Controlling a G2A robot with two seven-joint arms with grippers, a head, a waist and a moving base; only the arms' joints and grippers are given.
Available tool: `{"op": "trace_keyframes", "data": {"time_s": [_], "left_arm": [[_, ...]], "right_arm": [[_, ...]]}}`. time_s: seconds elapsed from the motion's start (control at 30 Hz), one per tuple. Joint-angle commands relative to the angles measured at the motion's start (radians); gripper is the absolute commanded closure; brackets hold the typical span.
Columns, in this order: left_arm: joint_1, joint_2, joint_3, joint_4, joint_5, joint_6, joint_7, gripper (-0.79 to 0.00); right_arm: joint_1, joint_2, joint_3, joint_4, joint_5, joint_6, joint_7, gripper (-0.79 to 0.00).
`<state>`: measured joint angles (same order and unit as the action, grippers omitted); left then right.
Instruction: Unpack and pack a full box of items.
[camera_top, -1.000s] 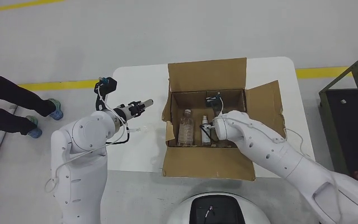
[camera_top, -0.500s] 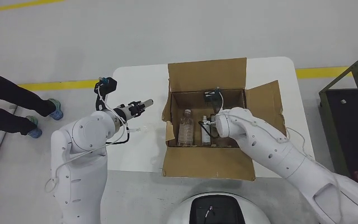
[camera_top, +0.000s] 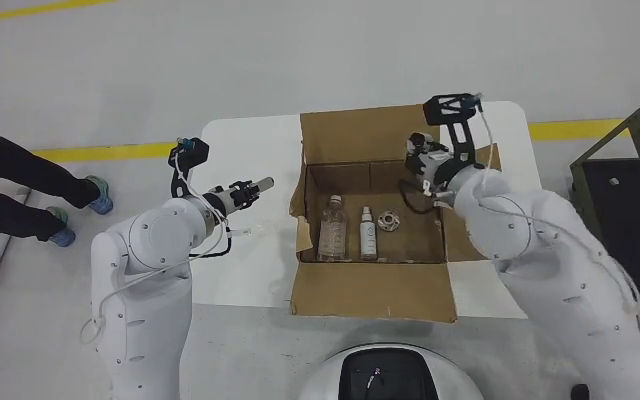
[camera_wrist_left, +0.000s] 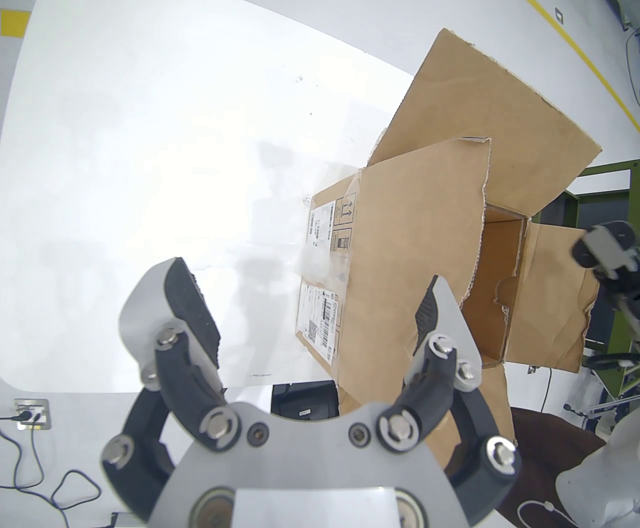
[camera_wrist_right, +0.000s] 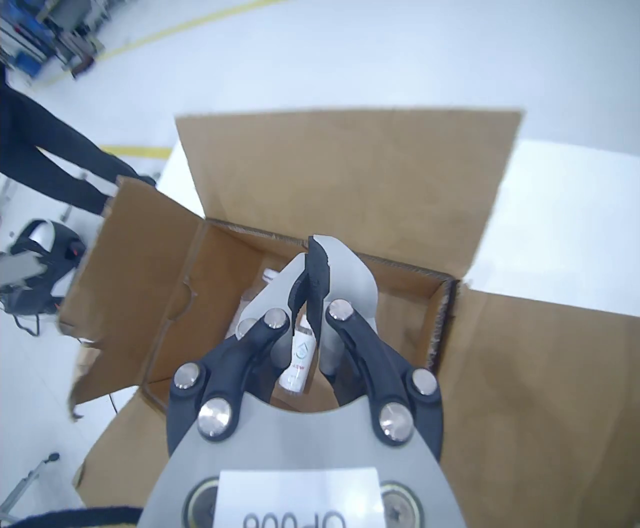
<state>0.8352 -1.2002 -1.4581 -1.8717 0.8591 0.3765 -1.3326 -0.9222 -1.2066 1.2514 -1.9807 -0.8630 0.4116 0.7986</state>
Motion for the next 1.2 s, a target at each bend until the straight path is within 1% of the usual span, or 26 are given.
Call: {"op": "trace_keyframes", "data": {"time_s": [0.0, 0.1, 0.2, 0.3, 0.37, 0.47, 0.5, 0.6, 0.67, 0.77, 0.83, 0.97, 1.17], "left_arm": [[0.0, 0.0, 0.0, 0.0, 0.0, 0.0, 0.0, -0.785], [0.0, 0.0, 0.0, 0.0, 0.0, 0.0, 0.0, -0.785], [0.0, 0.0, 0.0, 0.0, 0.0, 0.0, 0.0, -0.785], [0.0, 0.0, 0.0, 0.0, 0.0, 0.0, 0.0, -0.785], [0.0, 0.0, 0.0, 0.0, 0.0, 0.0, 0.0, -0.785], [0.0, 0.0, 0.0, 0.0, 0.0, 0.0, 0.0, -0.785], [0.0, 0.0, 0.0, 0.0, 0.0, 0.0, 0.0, -0.785], [0.0, 0.0, 0.0, 0.0, 0.0, 0.0, 0.0, -0.785], [0.0, 0.0, 0.0, 0.0, 0.0, 0.0, 0.0, -0.785], [0.0, 0.0, 0.0, 0.0, 0.0, 0.0, 0.0, -0.785], [0.0, 0.0, 0.0, 0.0, 0.0, 0.0, 0.0, -0.785], [0.0, 0.0, 0.0, 0.0, 0.0, 0.0, 0.0, -0.785], [0.0, 0.0, 0.0, 0.0, 0.0, 0.0, 0.0, -0.785]], "right_arm": [[-0.07, 0.008, 0.104, -0.068, 0.031, -0.022, -0.039, 0.0], [-0.174, 0.016, 0.26, -0.121, 0.11, -0.05, -0.104, 0.0], [-0.272, 0.019, 0.42, -0.115, 0.208, -0.061, -0.169, 0.0], [-0.365, 0.019, 0.553, -0.094, 0.284, -0.073, -0.226, 0.0], [-0.42, 0.019, 0.614, -0.074, 0.324, -0.086, -0.245, 0.0], [-0.476, 0.018, 0.664, -0.009, 0.379, -0.109, -0.245, 0.0], [-0.484, 0.017, 0.671, 0.019, 0.405, -0.118, -0.247, 0.0], [-0.483, 0.011, 0.651, 0.129, 0.542, -0.192, -0.238, 0.0], [-0.463, 0.006, 0.609, 0.208, 0.636, -0.256, -0.226, 0.0], [-0.413, -0.004, 0.531, 0.29, 0.784, -0.365, -0.202, 0.0], [-0.379, -0.009, 0.486, 0.343, 0.881, -0.448, -0.154, 0.0], [-0.3, -0.01, 0.426, 0.431, 0.985, -0.565, -0.042, 0.0], [-0.218, -0.009, 0.348, 0.481, 1.044, -0.646, 0.08, 0.0]]}}
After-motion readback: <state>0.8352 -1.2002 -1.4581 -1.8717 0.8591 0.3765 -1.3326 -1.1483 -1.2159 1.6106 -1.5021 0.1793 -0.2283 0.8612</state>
